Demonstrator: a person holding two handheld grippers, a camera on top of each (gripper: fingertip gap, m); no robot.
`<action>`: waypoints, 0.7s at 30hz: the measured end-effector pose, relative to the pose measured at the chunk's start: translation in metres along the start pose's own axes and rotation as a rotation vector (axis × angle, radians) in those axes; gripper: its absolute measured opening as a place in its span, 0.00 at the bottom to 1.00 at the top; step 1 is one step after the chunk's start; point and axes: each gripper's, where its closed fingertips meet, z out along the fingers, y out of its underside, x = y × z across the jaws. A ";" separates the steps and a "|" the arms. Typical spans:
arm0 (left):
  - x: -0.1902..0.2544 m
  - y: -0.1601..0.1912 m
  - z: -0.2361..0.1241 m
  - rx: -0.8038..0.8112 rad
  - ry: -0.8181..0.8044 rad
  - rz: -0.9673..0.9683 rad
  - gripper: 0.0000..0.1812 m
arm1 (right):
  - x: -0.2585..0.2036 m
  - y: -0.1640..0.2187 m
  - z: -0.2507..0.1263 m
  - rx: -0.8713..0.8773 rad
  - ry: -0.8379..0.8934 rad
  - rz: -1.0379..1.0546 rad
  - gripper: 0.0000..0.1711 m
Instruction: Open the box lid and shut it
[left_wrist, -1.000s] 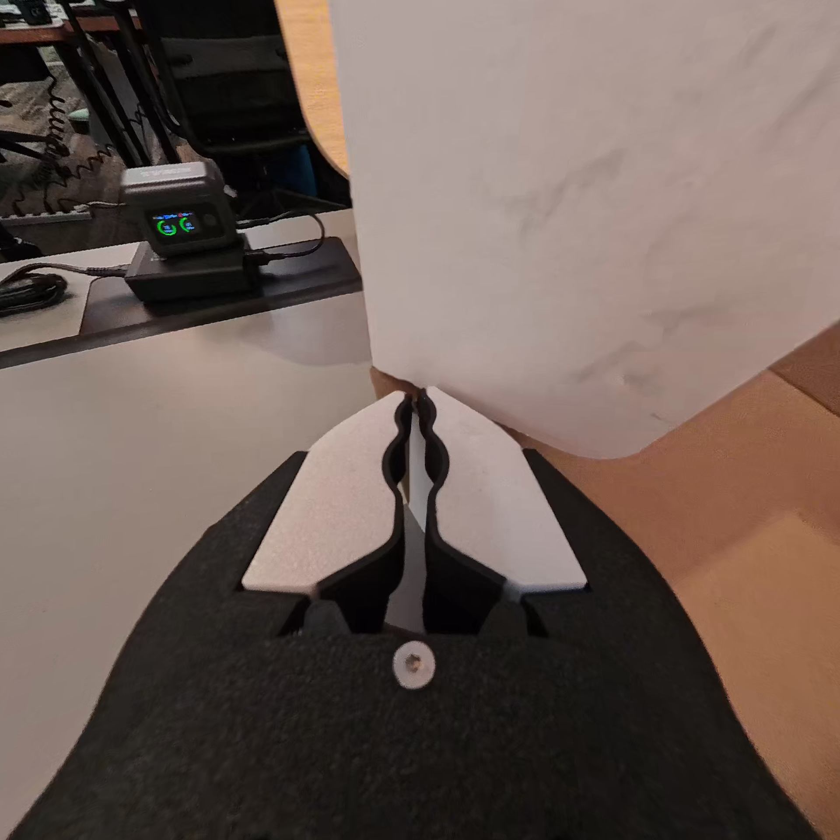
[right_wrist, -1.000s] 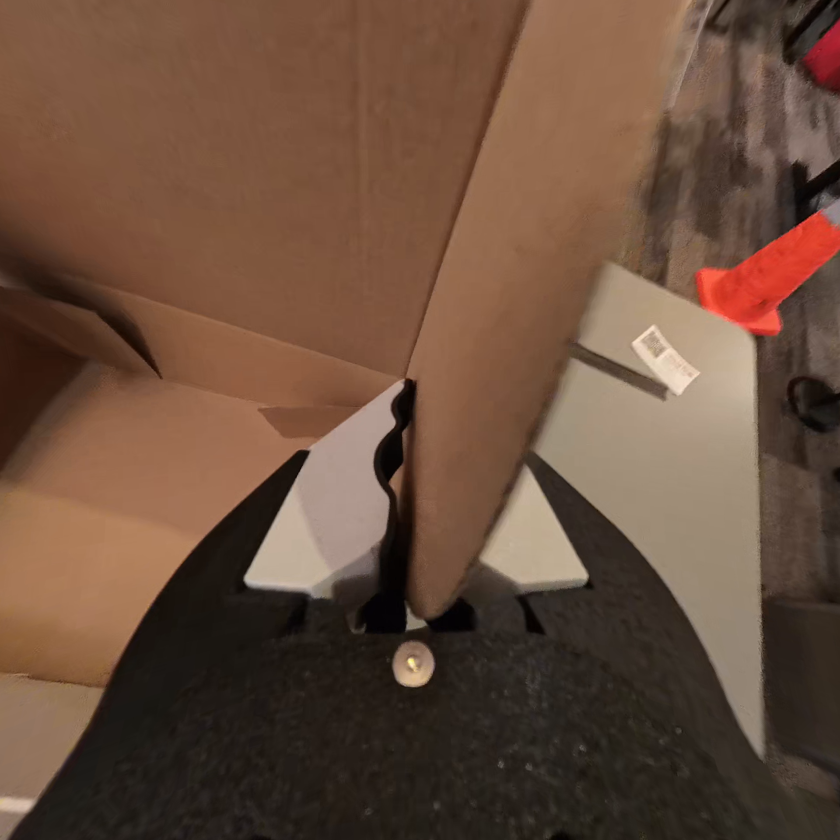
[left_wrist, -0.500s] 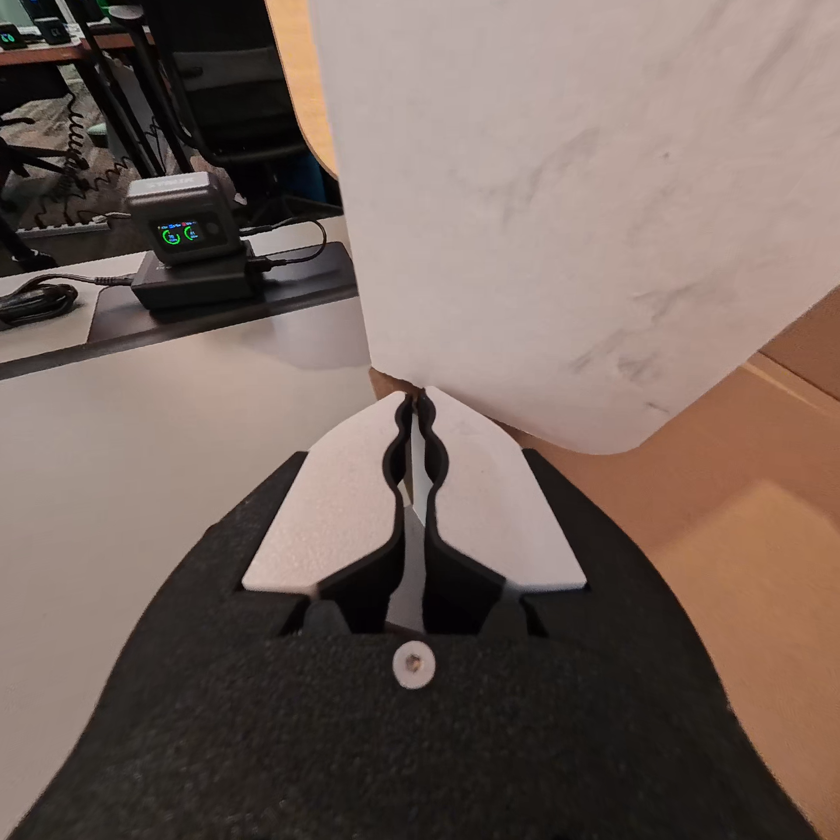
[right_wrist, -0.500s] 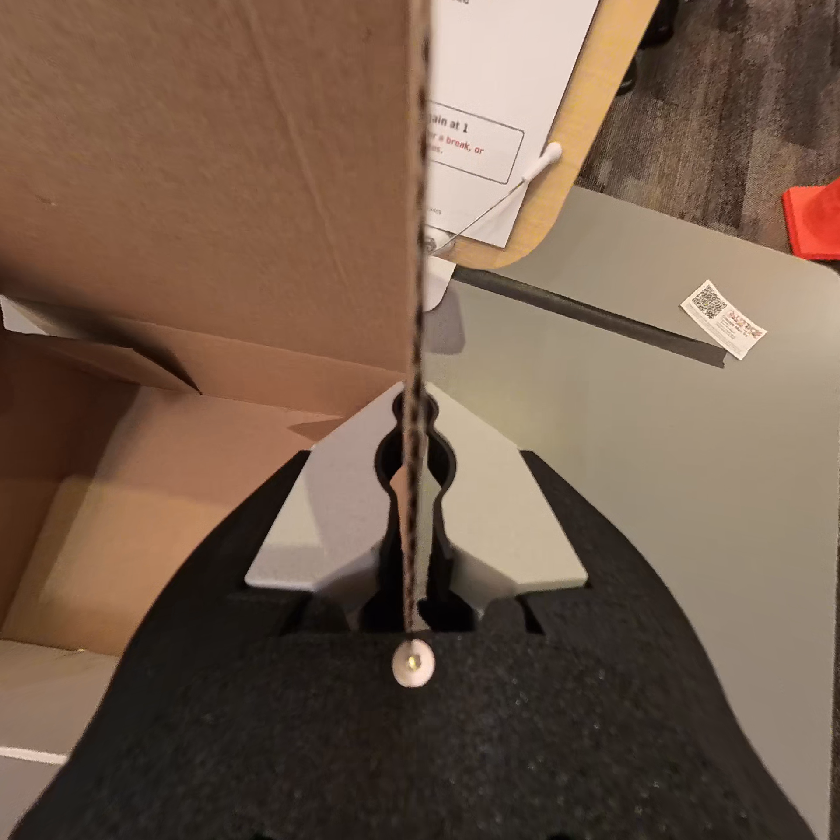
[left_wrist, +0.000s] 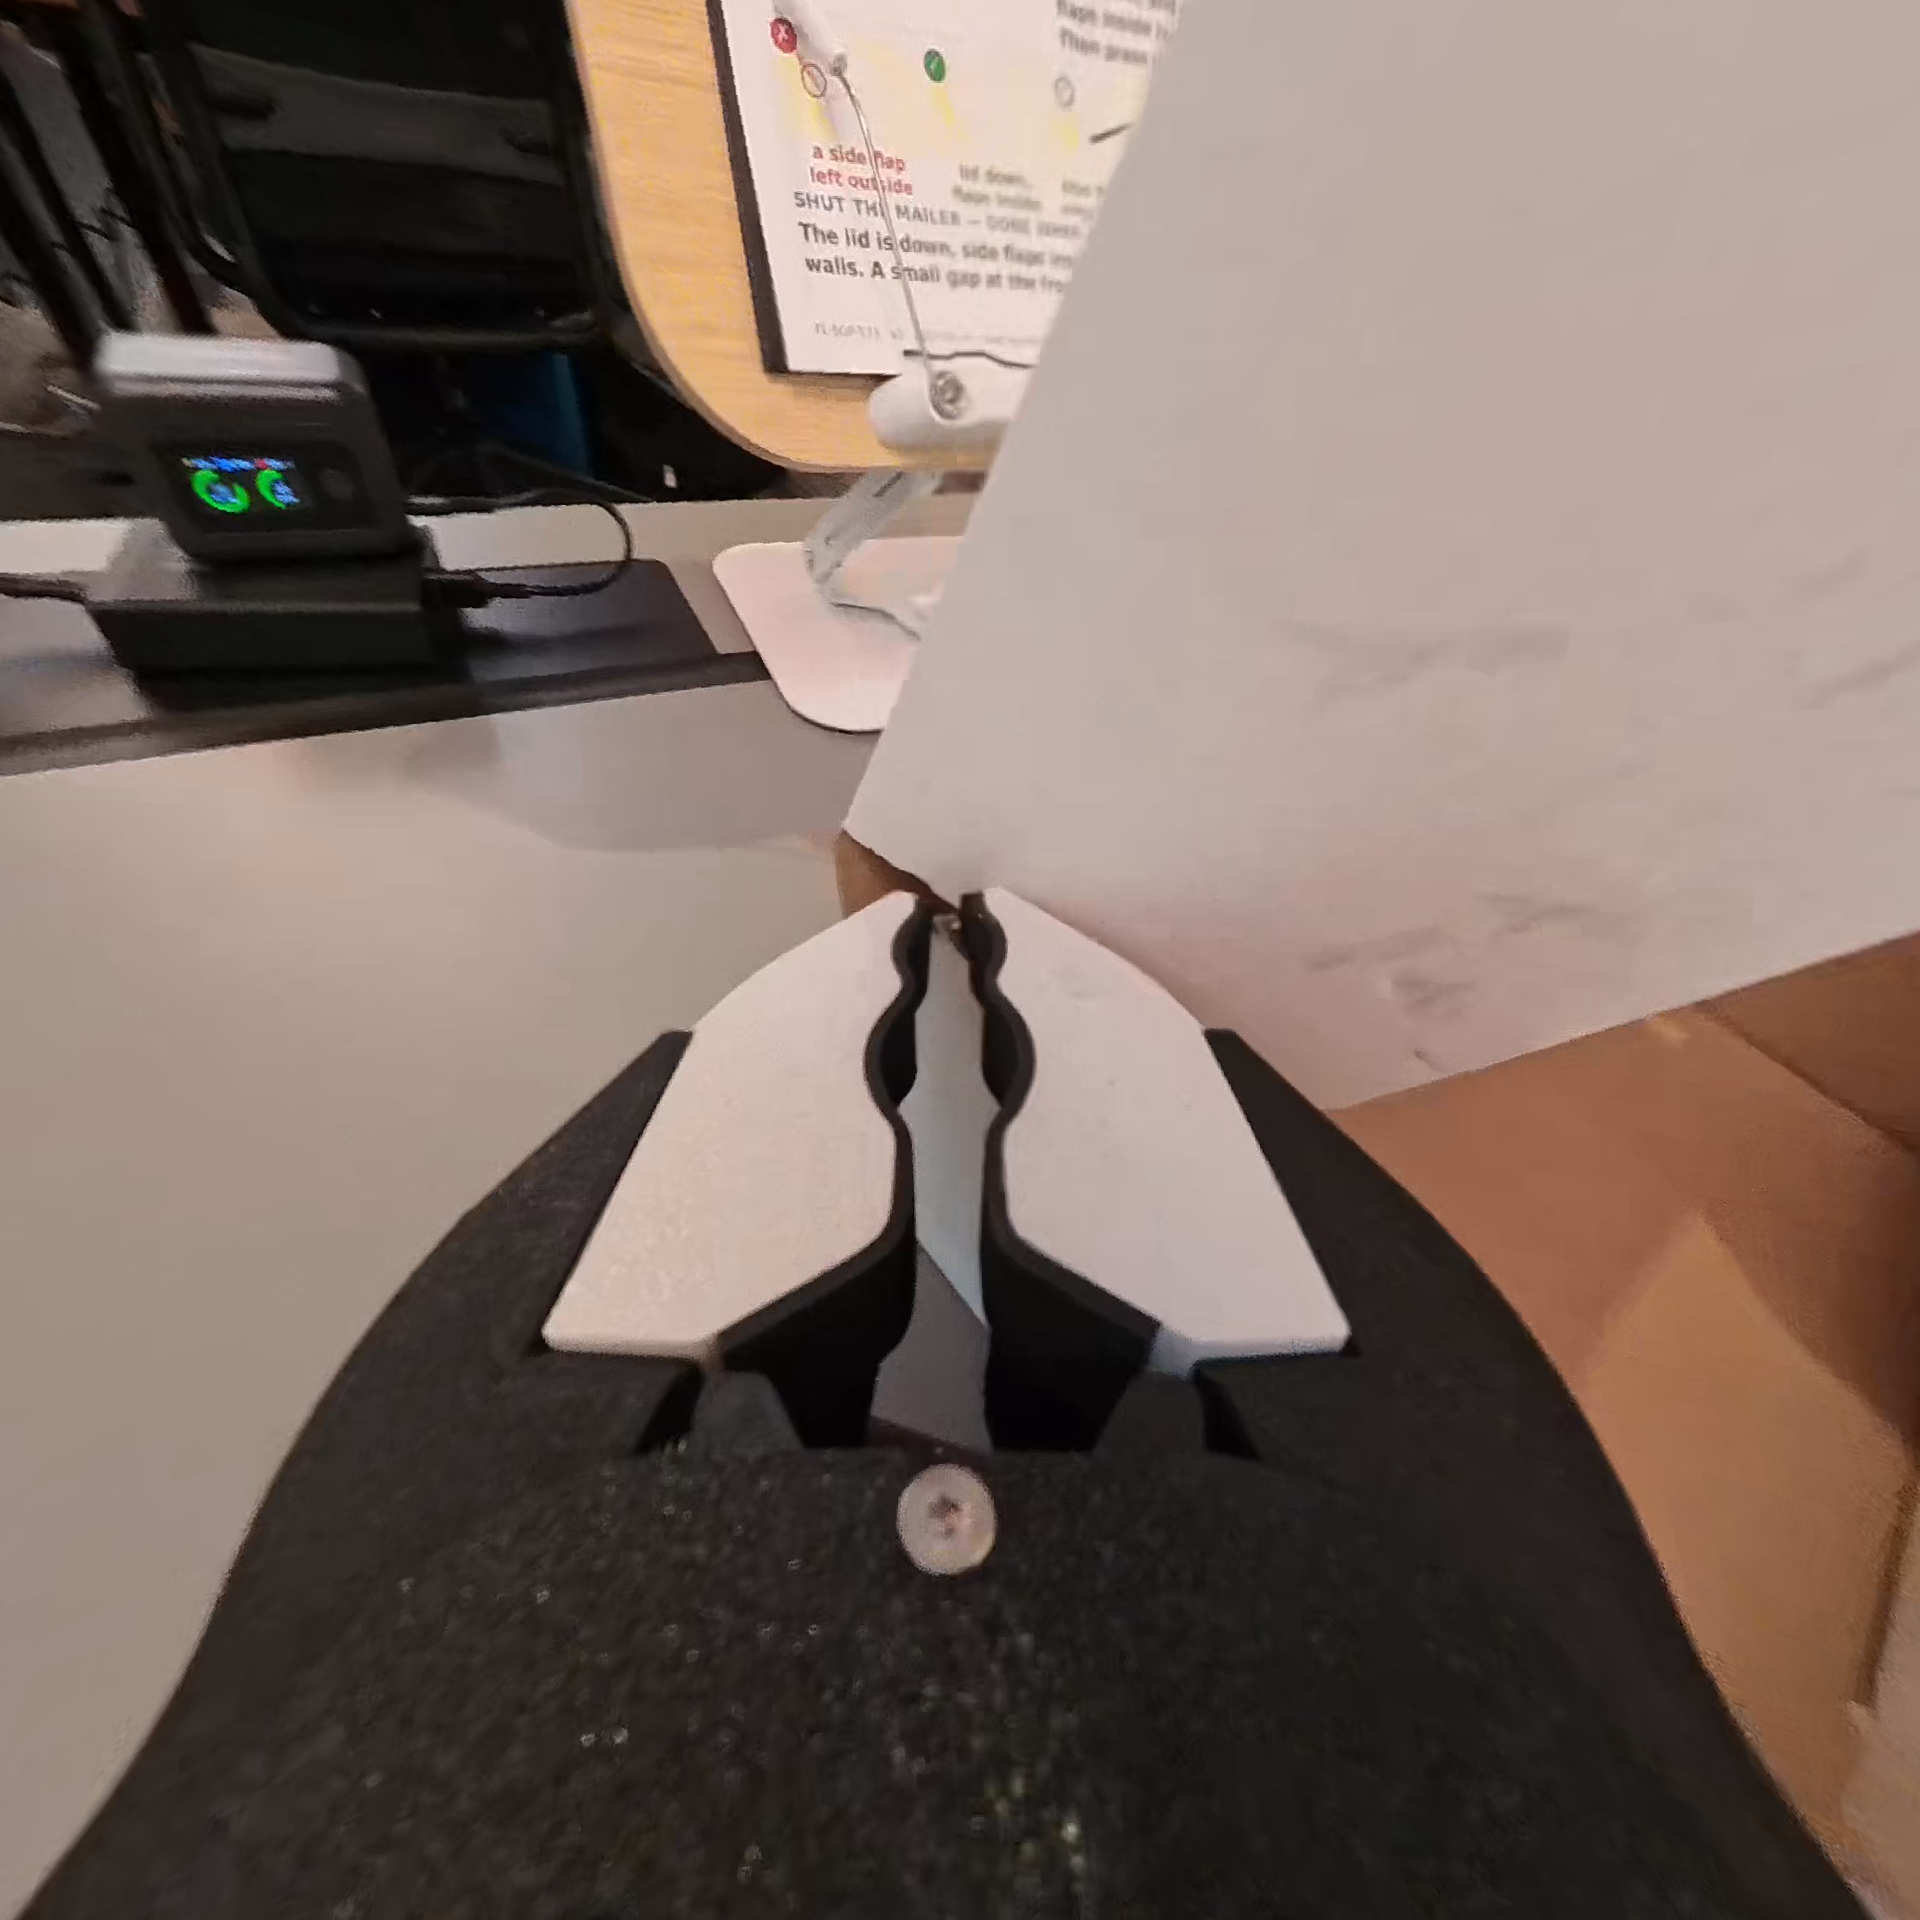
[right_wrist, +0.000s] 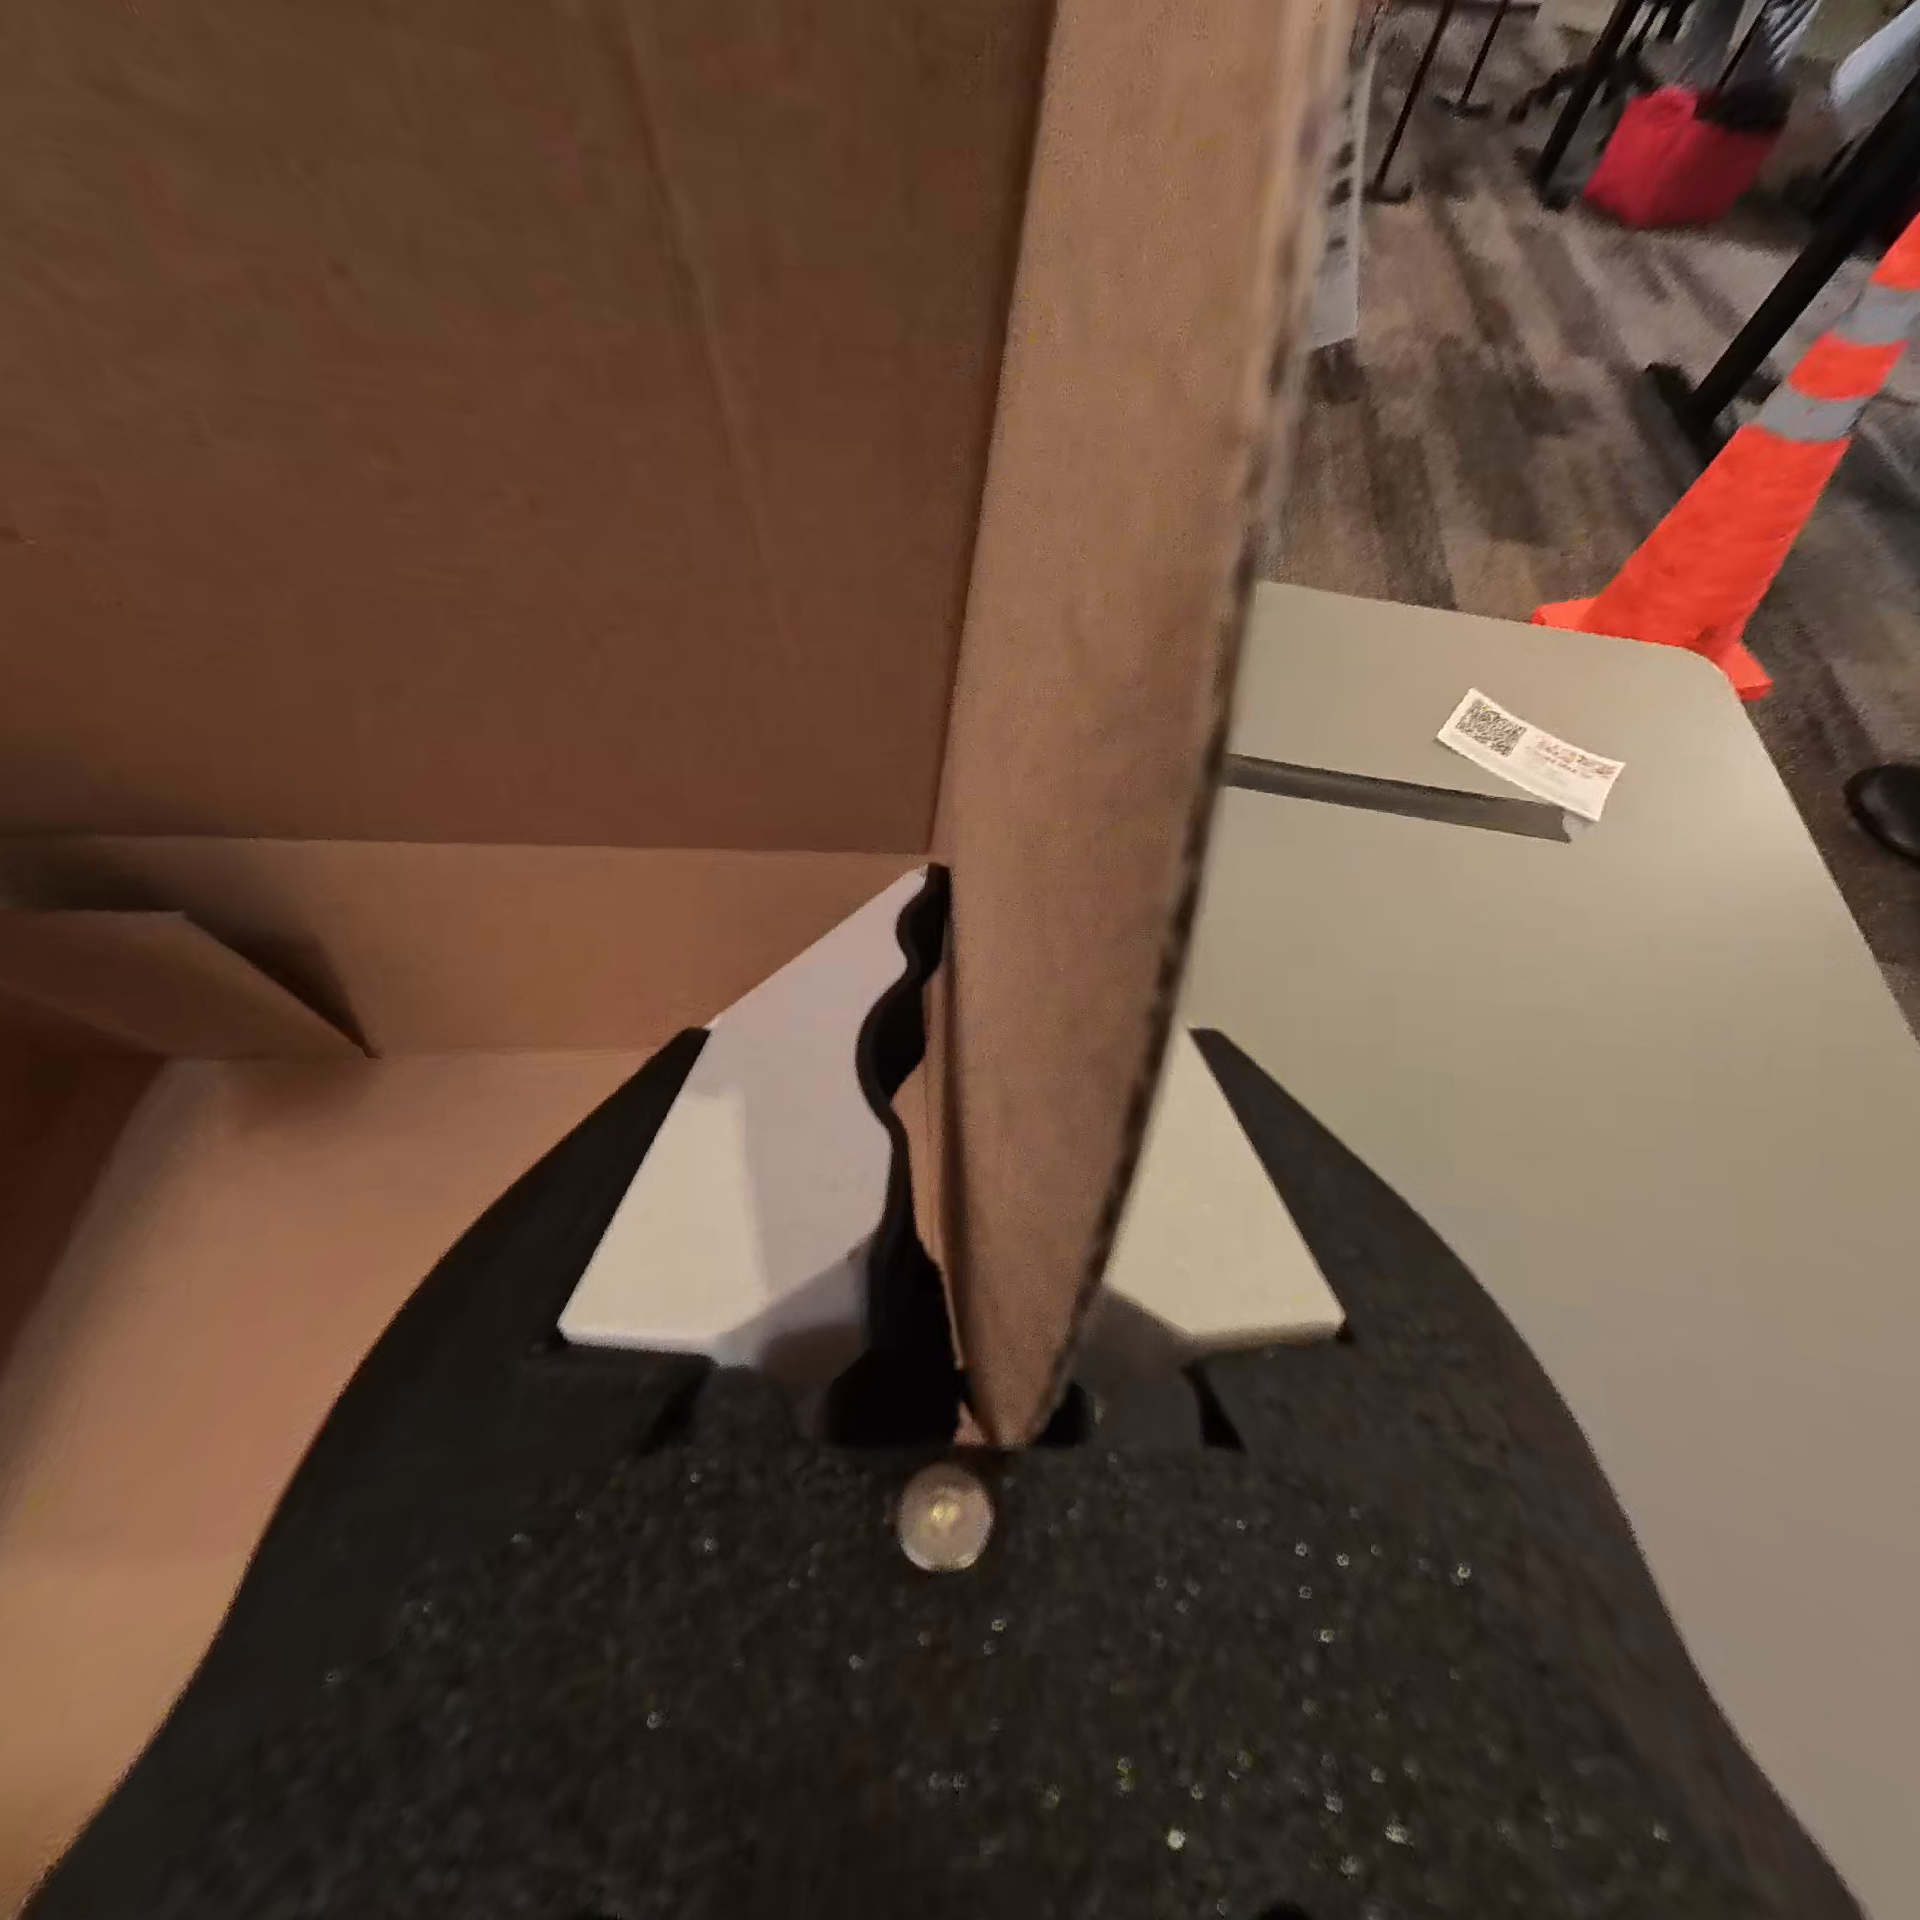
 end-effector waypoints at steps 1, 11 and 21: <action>0.003 -0.002 -0.004 -0.004 0.039 -0.027 0.07 | -0.001 0.001 -0.001 0.010 0.005 0.000 0.01; 0.071 -0.081 -0.094 0.081 0.166 0.028 0.35 | -0.006 0.000 -0.001 0.037 0.049 -0.012 0.01; 0.063 -0.111 -0.067 -0.035 -0.288 0.265 0.17 | -0.009 0.003 -0.010 0.047 0.010 -0.059 0.01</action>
